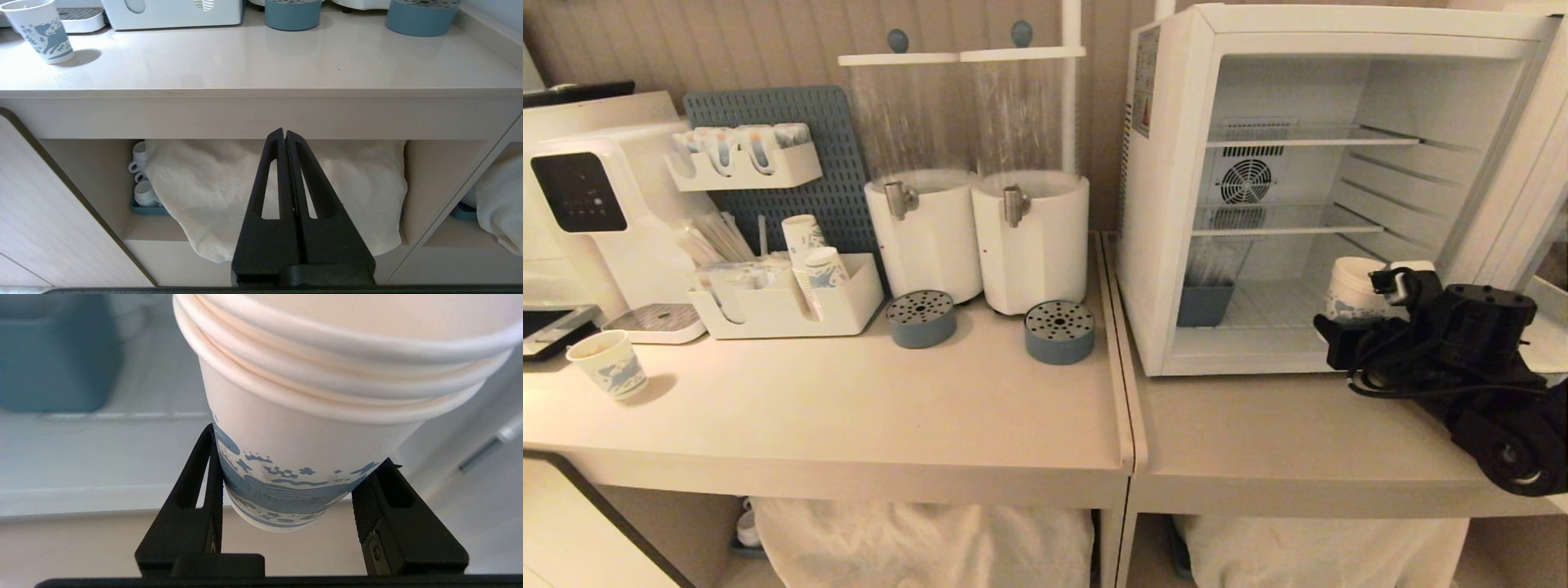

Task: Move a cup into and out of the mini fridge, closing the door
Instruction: Take the paper cup out of the freezer, then place the paper cup on the table

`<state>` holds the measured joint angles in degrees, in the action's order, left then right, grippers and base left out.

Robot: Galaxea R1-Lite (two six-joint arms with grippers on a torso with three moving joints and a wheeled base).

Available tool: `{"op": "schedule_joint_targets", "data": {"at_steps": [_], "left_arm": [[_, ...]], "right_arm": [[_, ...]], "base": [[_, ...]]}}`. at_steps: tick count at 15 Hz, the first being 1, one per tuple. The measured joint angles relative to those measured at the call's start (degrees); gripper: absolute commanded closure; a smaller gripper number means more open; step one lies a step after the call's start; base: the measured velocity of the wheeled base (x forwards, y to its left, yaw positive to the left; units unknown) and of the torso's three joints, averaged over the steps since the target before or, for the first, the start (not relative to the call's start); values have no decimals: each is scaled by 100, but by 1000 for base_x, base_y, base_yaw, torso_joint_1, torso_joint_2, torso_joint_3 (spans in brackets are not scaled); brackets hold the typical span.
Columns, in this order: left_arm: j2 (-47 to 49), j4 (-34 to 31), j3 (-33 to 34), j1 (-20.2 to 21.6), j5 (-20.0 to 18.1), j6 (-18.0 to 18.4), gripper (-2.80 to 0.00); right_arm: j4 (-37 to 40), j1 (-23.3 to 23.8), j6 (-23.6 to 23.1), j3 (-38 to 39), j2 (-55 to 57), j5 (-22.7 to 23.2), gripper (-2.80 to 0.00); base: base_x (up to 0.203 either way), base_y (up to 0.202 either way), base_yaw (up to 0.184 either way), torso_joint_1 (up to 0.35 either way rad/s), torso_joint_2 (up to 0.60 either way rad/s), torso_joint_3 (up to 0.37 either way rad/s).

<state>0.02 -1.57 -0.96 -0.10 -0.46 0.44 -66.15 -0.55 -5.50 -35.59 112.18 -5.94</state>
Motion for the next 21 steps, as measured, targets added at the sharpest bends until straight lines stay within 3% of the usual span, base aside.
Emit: {"op": "schedule_joint_targets", "data": {"at_steps": [6,10,13,17,19,21], "left_arm": [[0,1,0,0,-4,0,0],[0,1,0,0,2,-4,0],[0,1,0,0,0,-3,0],[0,1,0,-1,0,-3,0],[0,1,0,0,-6,-3,0],[0,0,0,0,-5,-1,0]], "right_arm": [[10,-87,282,1625,-1635,288,0],[859,-122,539,2577,-3801,62,0],[2256,-134,750,2725,-5693,-245,0],[4934,-121,902,2273,-8385,-403,0],[6158,-68,960,2085,-9475,-364,0],[6787,-18,974,2109,-10398,-39,0]], "base": [[0,0,0,0,0,0],[0,0,0,0,0,0],[0,0,0,0,0,0],[0,0,0,0,0,0],[0,0,0,0,0,0],[0,0,0,0,0,0]]}}
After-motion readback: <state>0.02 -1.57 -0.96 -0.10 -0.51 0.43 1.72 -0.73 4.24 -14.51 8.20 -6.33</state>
